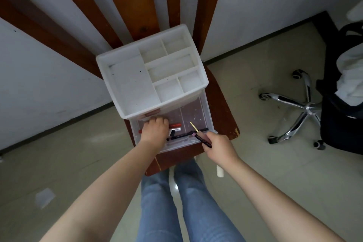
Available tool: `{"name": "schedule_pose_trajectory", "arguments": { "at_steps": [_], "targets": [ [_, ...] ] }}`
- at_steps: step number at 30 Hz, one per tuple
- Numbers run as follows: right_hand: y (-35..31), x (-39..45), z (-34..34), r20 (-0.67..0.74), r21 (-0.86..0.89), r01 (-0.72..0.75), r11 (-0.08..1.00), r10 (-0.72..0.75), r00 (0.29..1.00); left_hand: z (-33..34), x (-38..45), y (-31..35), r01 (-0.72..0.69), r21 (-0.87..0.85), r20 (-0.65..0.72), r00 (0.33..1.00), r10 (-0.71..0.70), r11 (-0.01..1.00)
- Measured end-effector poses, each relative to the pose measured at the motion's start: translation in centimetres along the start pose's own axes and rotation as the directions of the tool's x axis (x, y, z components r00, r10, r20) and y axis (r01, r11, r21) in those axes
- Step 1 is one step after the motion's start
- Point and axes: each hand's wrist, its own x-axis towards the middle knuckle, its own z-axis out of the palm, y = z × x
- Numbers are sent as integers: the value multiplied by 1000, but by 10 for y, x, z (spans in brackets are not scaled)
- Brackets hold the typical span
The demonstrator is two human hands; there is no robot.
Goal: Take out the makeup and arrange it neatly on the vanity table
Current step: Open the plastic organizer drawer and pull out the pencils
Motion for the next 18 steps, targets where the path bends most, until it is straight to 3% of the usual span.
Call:
{"name": "schedule_pose_trajectory", "arguments": {
  "at_steps": [6, 10, 12, 15, 18],
  "targets": [
    [-5, -4, 0, 4, -50, 21, 999, -20, 1000, 1, 2, -4, -39, 89, -19, 999, 41, 995],
    [-5, -9, 2, -19, -27, 8, 1000, -9, 1000, -1, -4, -5, -58, -9, -53, 997, 57, 998],
    [-4, -11, 5, -41, -7, 6, 1000, -6, 999, -5, -11, -8, -79, -52, -145, 987, 71, 996],
    [-4, -13, 7, -57, 2, 11, 1000, -11, 998, -6, -15, -12, -100, 22, -287, 952, 102, 995],
    [-4, -13, 7, -63, 2, 20, 1000, -20, 998, 0, -13, -9, 8, -25, -145, 989, -12, 1000]
  ]
}}
